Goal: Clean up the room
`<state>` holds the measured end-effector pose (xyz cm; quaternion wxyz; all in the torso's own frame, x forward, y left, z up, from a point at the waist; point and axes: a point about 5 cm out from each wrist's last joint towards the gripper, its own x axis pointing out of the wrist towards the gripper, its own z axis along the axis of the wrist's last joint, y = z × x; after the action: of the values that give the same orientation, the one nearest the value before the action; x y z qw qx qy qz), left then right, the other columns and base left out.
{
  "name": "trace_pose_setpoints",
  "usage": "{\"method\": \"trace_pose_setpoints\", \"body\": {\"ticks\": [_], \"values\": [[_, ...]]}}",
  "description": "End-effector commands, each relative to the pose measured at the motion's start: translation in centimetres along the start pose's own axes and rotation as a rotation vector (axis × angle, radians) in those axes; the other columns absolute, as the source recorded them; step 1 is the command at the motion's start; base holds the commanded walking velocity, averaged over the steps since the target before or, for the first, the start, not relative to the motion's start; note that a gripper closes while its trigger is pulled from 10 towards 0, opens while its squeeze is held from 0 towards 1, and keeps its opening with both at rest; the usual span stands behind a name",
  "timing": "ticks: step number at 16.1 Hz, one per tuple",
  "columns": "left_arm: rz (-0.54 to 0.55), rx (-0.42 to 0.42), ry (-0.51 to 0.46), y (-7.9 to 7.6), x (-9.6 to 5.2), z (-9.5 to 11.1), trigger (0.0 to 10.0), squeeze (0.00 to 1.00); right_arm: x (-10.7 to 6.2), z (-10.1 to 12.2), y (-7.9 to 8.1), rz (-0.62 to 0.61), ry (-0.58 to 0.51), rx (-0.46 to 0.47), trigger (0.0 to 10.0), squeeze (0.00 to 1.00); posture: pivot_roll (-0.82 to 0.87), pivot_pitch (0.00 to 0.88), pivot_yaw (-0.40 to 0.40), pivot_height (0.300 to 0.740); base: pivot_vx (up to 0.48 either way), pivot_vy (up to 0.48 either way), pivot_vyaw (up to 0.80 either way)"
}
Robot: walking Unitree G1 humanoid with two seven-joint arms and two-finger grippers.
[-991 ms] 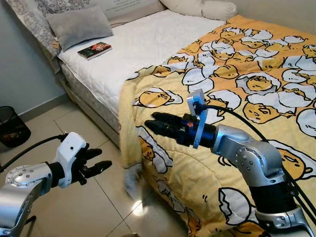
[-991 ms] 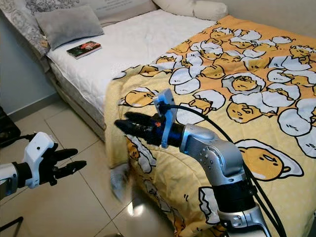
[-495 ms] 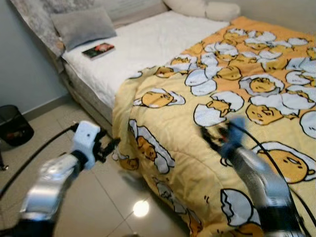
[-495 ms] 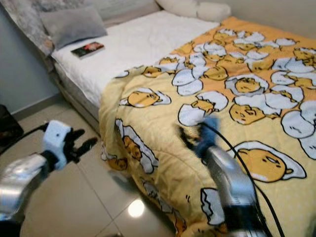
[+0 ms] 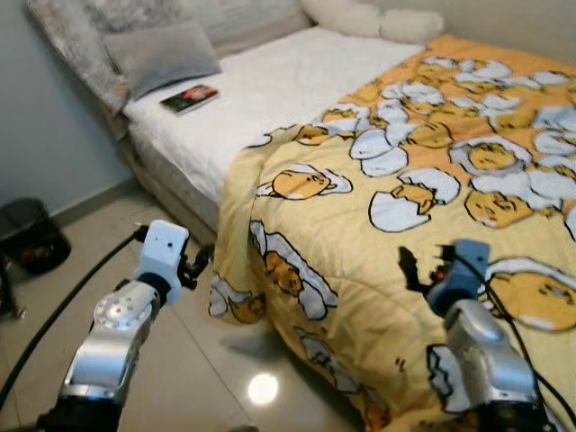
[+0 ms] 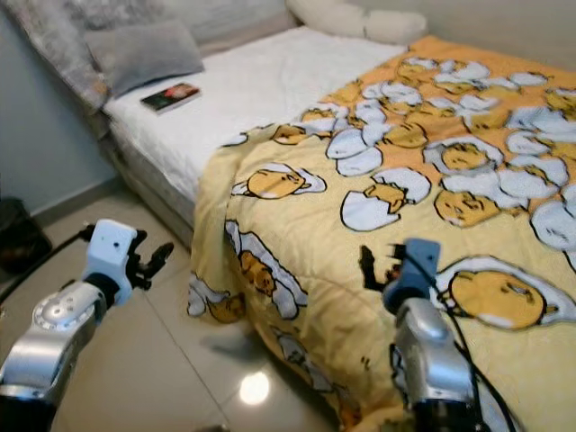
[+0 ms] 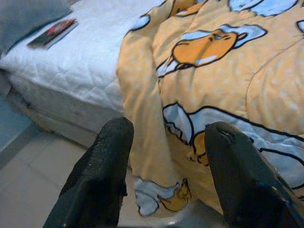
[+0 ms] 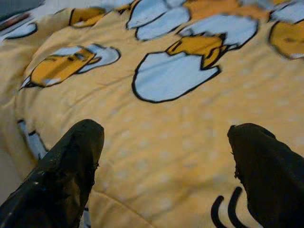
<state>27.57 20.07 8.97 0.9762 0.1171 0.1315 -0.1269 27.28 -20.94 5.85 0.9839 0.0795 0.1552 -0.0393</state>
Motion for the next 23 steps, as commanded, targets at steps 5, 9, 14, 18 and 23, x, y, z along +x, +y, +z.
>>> {"method": "trace_pose_setpoints", "body": {"ticks": [5, 9, 14, 18, 23], "values": [[0.020, 0.021, -0.013, 0.1, 0.6, 0.6, 10.0, 0.00, 0.5, 0.3, -0.2, -0.045, -0.030, -0.004, 10.0, 1.00, -0.06, 0.000, 0.093, 0.740, 0.000, 0.380, -0.80], [0.043, 0.017, -0.015, 0.3, 0.7, 0.5, 10.0, 0.00, 1.4, 1.0, 0.2, -0.044, -0.050, -0.015, 10.0, 1.00, -0.05, 0.000, 0.075, 0.740, 0.000, 0.379, -0.80], [0.053, 0.010, -0.025, 0.4, 1.5, 0.9, 10.0, 0.00, 2.4, 1.6, 0.8, -0.036, -0.055, -0.032, 10.0, 1.00, -0.06, 0.000, 0.068, 0.740, 0.000, 0.378, -0.80], [0.075, -0.017, -0.015, 0.6, 1.8, 0.5, 10.0, 0.00, 2.7, 1.8, 0.9, -0.043, -0.057, -0.033, 10.0, 1.00, -0.06, 0.000, 0.062, 0.740, 0.000, 0.374, -0.80], [0.086, -0.022, -0.022, 0.8, 1.9, 0.6, 10.0, 0.00, 2.7, 1.5, 0.9, -0.048, -0.050, -0.033, 10.0, 1.00, -0.05, 0.000, 0.055, 0.740, 0.000, 0.373, -0.80]]}}
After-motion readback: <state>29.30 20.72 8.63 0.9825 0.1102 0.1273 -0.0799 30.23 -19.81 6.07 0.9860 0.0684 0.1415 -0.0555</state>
